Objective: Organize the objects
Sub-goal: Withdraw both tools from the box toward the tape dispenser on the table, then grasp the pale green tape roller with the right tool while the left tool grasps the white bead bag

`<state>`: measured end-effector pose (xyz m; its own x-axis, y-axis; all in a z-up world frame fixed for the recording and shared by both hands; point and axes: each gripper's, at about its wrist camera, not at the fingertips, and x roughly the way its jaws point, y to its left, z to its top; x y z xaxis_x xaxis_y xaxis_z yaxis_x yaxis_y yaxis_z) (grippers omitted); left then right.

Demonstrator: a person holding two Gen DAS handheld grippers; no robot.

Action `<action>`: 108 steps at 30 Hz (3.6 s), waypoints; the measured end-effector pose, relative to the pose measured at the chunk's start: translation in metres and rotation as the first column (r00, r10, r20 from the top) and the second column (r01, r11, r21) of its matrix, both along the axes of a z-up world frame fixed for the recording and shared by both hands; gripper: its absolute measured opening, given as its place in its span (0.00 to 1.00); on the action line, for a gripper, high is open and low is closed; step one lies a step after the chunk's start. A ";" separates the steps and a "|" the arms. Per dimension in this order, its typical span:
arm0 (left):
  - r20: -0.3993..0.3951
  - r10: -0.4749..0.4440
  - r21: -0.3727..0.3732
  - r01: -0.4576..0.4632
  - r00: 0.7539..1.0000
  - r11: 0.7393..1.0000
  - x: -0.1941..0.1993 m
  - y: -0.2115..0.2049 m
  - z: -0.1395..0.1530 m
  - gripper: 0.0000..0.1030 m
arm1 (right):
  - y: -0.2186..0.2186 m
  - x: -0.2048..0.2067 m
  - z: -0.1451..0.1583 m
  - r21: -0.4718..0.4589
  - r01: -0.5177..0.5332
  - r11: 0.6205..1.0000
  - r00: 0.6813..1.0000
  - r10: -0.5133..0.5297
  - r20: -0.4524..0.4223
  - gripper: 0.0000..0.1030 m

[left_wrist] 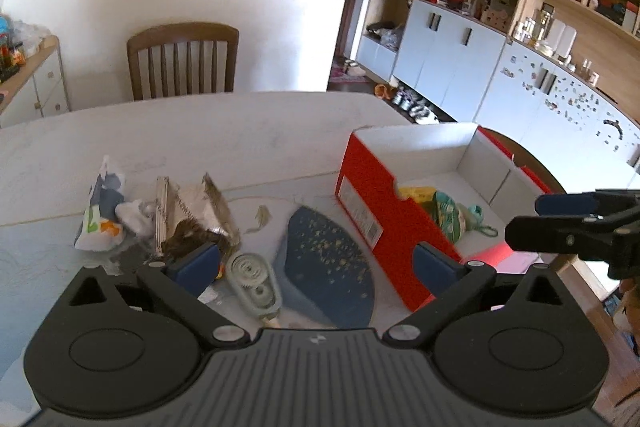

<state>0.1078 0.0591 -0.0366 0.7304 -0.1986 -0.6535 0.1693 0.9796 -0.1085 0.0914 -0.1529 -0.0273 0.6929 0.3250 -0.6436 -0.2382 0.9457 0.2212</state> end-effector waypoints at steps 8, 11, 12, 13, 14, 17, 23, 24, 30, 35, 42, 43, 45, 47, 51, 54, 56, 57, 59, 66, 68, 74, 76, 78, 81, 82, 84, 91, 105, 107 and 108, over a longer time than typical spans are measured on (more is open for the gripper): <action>-0.060 0.017 0.025 -0.016 0.998 1.000 -0.001 0.042 -0.027 1.00 | 0.033 0.007 -0.010 -0.017 -0.025 1.000 0.999 0.025 -0.030 0.98; -0.079 0.014 0.025 -0.012 0.997 1.000 0.002 0.058 -0.036 1.00 | 0.046 0.013 -0.016 -0.031 -0.038 0.999 0.998 0.036 -0.047 0.98; -0.079 0.015 0.033 -0.012 0.997 0.999 0.004 0.062 -0.039 1.00 | 0.051 0.015 -0.018 -0.036 -0.042 0.998 0.998 0.041 -0.054 0.98; -0.073 0.014 0.045 -0.011 0.997 0.999 0.005 0.065 -0.041 1.00 | 0.055 0.017 -0.020 -0.040 -0.048 0.998 0.997 0.046 -0.061 0.98; -0.068 0.016 0.058 -0.012 0.998 0.998 0.006 0.068 -0.044 1.00 | 0.059 0.019 -0.023 -0.044 -0.056 0.997 0.996 0.053 -0.068 0.98; -0.071 0.021 0.077 -0.015 0.997 0.997 0.014 0.077 -0.054 1.00 | 0.071 0.027 -0.031 -0.064 -0.073 0.995 0.994 0.067 -0.087 0.98; -0.086 0.039 0.108 -0.029 0.996 0.994 0.031 0.090 -0.077 1.00 | 0.090 0.047 -0.051 -0.079 -0.093 0.992 0.987 0.081 -0.139 0.96; -0.088 0.039 0.113 -0.029 0.995 0.993 0.034 0.091 -0.081 1.00 | 0.092 0.052 -0.056 -0.077 -0.096 0.992 0.984 0.083 -0.155 0.96; -0.108 0.045 0.149 -0.029 0.993 0.988 0.046 0.097 -0.102 1.00 | 0.110 0.076 -0.086 -0.087 -0.084 0.993 0.969 0.061 -0.239 0.94; -0.091 0.039 0.174 -0.023 0.995 0.984 0.050 0.096 -0.109 1.00 | 0.118 0.096 -0.102 -0.089 -0.042 0.995 0.962 0.017 -0.271 0.91; -0.085 0.027 0.169 -0.012 0.996 0.986 0.057 0.093 -0.116 0.99 | 0.140 0.115 -0.119 -0.100 -0.105 0.990 0.942 0.066 -0.330 0.85; -0.082 0.027 0.168 -0.012 0.996 0.986 0.057 0.092 -0.116 0.99 | 0.143 0.116 -0.121 -0.102 -0.113 0.988 0.939 0.072 -0.336 0.84; -0.079 0.024 0.167 -0.010 0.997 0.986 0.059 0.092 -0.117 0.99 | 0.148 0.118 -0.125 -0.110 -0.129 0.986 0.934 0.084 -0.346 0.81; -0.080 0.024 0.168 -0.010 0.997 0.986 0.060 0.091 -0.119 0.97 | 0.152 0.122 -0.128 -0.120 -0.138 0.983 0.929 0.087 -0.359 0.78; -0.076 0.025 0.173 -0.012 0.997 0.985 0.062 0.091 -0.121 0.96 | 0.154 0.130 -0.133 -0.127 -0.139 0.982 0.923 0.082 -0.377 0.74; -0.073 0.020 0.172 -0.007 0.997 0.985 0.063 0.090 -0.120 0.92 | 0.156 0.135 -0.135 -0.136 -0.150 0.979 0.917 0.087 -0.389 0.70; -0.078 0.015 0.174 -0.001 0.997 0.985 0.064 0.088 -0.121 0.88 | 0.157 0.137 -0.137 -0.145 -0.159 0.977 0.915 0.091 -0.394 0.67; -0.077 0.015 0.177 -0.001 0.997 0.984 0.064 0.087 -0.121 0.88 | 0.157 0.137 -0.138 -0.153 -0.161 0.975 0.917 0.091 -0.388 0.66; -0.075 0.015 0.179 -0.002 0.997 0.984 0.063 0.086 -0.121 0.83 | 0.158 0.138 -0.138 -0.166 -0.169 0.972 0.919 0.094 -0.383 0.64; -0.078 0.019 0.184 -0.005 0.997 0.983 0.060 0.079 -0.120 0.67 | 0.159 0.139 -0.137 -0.190 -0.209 0.959 0.922 0.129 -0.364 0.46; -0.081 0.027 0.183 -0.012 0.996 0.983 0.059 0.079 -0.120 0.63 | 0.160 0.137 -0.136 -0.189 -0.212 0.959 0.923 0.133 -0.362 0.45; -0.100 0.040 0.170 -0.022 0.994 0.985 0.048 0.078 -0.117 0.60 | 0.155 0.129 -0.134 -0.180 -0.222 0.958 0.921 0.146 -0.362 0.45; -0.108 0.043 0.158 -0.025 0.993 0.987 0.041 0.079 -0.116 0.60 | 0.153 0.125 -0.133 -0.178 -0.228 0.957 0.919 0.151 -0.364 0.45; -0.116 0.044 0.148 -0.026 0.992 0.989 0.034 0.079 -0.115 0.60 | 0.150 0.120 -0.132 -0.174 -0.234 0.956 0.917 0.158 -0.367 0.45; -0.132 0.028 0.128 -0.011 0.991 0.992 0.022 0.079 -0.114 0.60 | 0.146 0.109 -0.132 -0.167 -0.243 0.955 0.914 0.168 -0.369 0.45; -0.135 0.026 0.129 -0.009 0.990 0.992 0.018 0.078 -0.114 0.60 | 0.145 0.105 -0.132 -0.167 -0.248 0.954 0.913 0.172 -0.369 0.45; -0.139 0.025 0.131 -0.007 0.990 0.991 0.011 0.077 -0.114 0.60 | 0.142 0.096 -0.131 -0.160 -0.259 0.953 0.909 0.185 -0.373 0.45; -0.158 0.038 0.124 -0.019 0.987 0.992 -0.006 0.076 -0.114 0.72 | 0.133 0.078 -0.130 -0.152 -0.259 0.954 0.907 0.186 -0.378 0.45; -0.135 0.015 0.193 0.012 0.991 0.981 -0.024 0.056 -0.116 0.46 | 0.124 0.059 -0.130 -0.169 -0.254 0.952 0.917 0.181 -0.355 0.45; -0.132 0.015 0.199 0.012 0.991 0.980 -0.024 0.053 -0.115 0.42 | 0.123 0.056 -0.131 -0.173 -0.254 0.952 0.919 0.181 -0.351 0.45; -0.132 0.018 0.201 0.009 0.991 0.980 -0.024 0.052 -0.116 0.42 | 0.122 0.055 -0.131 -0.175 -0.254 0.951 0.920 0.181 -0.349 0.45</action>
<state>0.0843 0.1111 -0.1523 0.6355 -0.0507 -0.7704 0.1619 0.9844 0.0687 0.1462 -0.0312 -0.1580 0.3615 0.2740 -0.8912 -0.3924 0.9118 0.1211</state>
